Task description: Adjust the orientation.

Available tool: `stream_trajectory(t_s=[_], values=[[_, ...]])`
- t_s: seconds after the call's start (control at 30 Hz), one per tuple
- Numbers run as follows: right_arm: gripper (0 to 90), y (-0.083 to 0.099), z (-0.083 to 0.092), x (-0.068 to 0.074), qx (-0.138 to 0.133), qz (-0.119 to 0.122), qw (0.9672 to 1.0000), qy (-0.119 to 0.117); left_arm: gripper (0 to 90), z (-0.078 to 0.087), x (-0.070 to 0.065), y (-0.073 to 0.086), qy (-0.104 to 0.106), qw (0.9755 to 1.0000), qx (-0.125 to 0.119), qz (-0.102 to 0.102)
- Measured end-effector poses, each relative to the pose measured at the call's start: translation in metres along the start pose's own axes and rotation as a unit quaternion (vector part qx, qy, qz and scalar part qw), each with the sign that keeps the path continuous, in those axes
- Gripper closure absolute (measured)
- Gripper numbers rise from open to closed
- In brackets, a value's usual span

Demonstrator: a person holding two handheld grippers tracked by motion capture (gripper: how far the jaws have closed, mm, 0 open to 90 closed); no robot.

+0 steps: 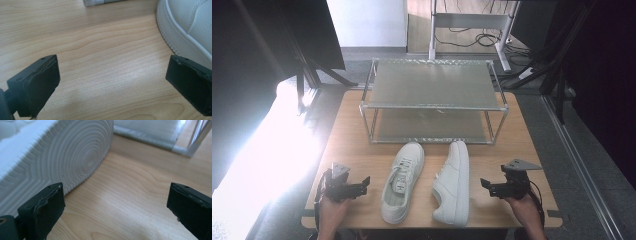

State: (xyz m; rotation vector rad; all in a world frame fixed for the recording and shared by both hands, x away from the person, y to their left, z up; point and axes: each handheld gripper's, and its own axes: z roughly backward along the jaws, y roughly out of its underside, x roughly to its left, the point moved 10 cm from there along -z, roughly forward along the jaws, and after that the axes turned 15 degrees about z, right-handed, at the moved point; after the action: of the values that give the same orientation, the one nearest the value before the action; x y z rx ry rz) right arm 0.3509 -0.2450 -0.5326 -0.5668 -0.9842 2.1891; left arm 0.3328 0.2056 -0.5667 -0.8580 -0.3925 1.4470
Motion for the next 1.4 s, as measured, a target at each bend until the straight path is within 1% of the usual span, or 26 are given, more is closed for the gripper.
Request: stream_trajectory(t_s=[0.17,0.2,0.23,0.27,0.3,0.33,0.4,0.43,0.5,0.57,0.6,0.67,0.83,0.93,1.07,1.1,1.17,1.27,1.33,1.4], values=[[1.2,-0.021,0.006,0.006,-0.015,0.008,0.9999,-0.002,0.0,-0.002,0.002,0.002,-0.01,0.9999,0.009,-0.002],[1.2,-0.021,0.006,0.006,-0.015,0.008,0.9999,-0.002,0.0,-0.002,0.002,0.003,-0.011,0.9999,0.01,-0.003],[1.2,-0.028,0.007,0.01,-0.02,0.011,0.9997,-0.004,0.0,-0.002,0.002,0.003,-0.01,0.9999,0.011,-0.003],[1.2,-0.028,0.007,0.01,-0.02,0.011,0.9997,-0.004,0.0,-0.002,0.002,0.003,-0.01,0.9999,0.01,-0.003],[1.2,-0.036,0.008,0.014,-0.026,0.013,0.9996,-0.005,0.0,-0.002,0.002,0.002,-0.01,0.9999,0.009,-0.002],[1.2,-0.036,0.008,0.014,-0.026,0.013,0.9996,-0.005,0.0,-0.002,0.002,0.002,-0.011,0.9999,0.009,-0.002],[1.2,-0.043,0.008,0.019,-0.031,0.015,0.9994,-0.009,0.0,-0.002,0.002,0.002,-0.01,0.9999,0.009,-0.002],[1.3,-0.05,0.007,0.024,-0.035,0.019,0.9991,-0.012,0.0,-0.002,0.002,0.003,-0.01,0.9999,0.009,-0.002],[1.2,-0.052,0.007,0.026,-0.035,0.021,0.9991,-0.013,0.0,-0.002,0.002,0.003,-0.011,0.9999,0.01,-0.002],[1.3,-0.059,0.002,0.036,-0.034,0.029,0.9988,-0.019,0.0,-0.001,0.002,0.003,-0.012,0.9999,0.01,-0.001],[1.3,-0.059,0.002,0.036,-0.034,0.029,0.9988,-0.019,0.0,-0.002,0.003,0.003,-0.013,0.9999,0.01,0.0],[1.3,-0.06,-0.004,0.043,-0.028,0.036,0.9987,-0.022,0.0,-0.002,0.003,0.003,-0.014,0.9998,0.011,0.0],[1.3,-0.061,-0.01,0.05,-0.03,0.034,0.9987,-0.025,0.0,-0.002,0.004,0.003,-0.018,0.9998,0.013,0.001],[1.3,-0.064,-0.015,0.057,-0.028,0.044,0.9983,-0.025,0.0,-0.002,0.003,0.004,-0.017,0.9997,0.015,0.0],[1.3,-0.063,-0.02,0.061,-0.023,0.05,0.9981,-0.027,0.0,-0.002,0.002,0.004,-0.017,0.9997,0.016,-0.001],[0.6,-0.061,-0.021,0.061,-0.02,0.054,0.998,-0.024,0.0,-0.002,0.002,0.004,-0.017,0.9997,0.016,-0.001],[0.3,-0.061,-0.022,0.06,-0.022,0.052,0.9981,-0.026,0.0,-0.002,0.002,0.004,-0.017,0.9997,0.016,-0.001],[0.2,-0.059,-0.019,0.057,-0.021,0.061,0.9976,-0.023,0.0,-0.003,0.002,0.004,-0.017,0.9997,0.017,-0.001],[0.1,-0.058,-0.017,0.055,-0.022,0.061,0.9976,-0.022,0.0,-0.003,0.002,0.005,-0.019,0.9996,0.019,-0.002],[0.1,-0.055,-0.015,0.053,-0.022,0.056,0.9979,-0.023,0.0,-0.003,0.002,0.005,-0.018,0.9996,0.019,-0.003]])
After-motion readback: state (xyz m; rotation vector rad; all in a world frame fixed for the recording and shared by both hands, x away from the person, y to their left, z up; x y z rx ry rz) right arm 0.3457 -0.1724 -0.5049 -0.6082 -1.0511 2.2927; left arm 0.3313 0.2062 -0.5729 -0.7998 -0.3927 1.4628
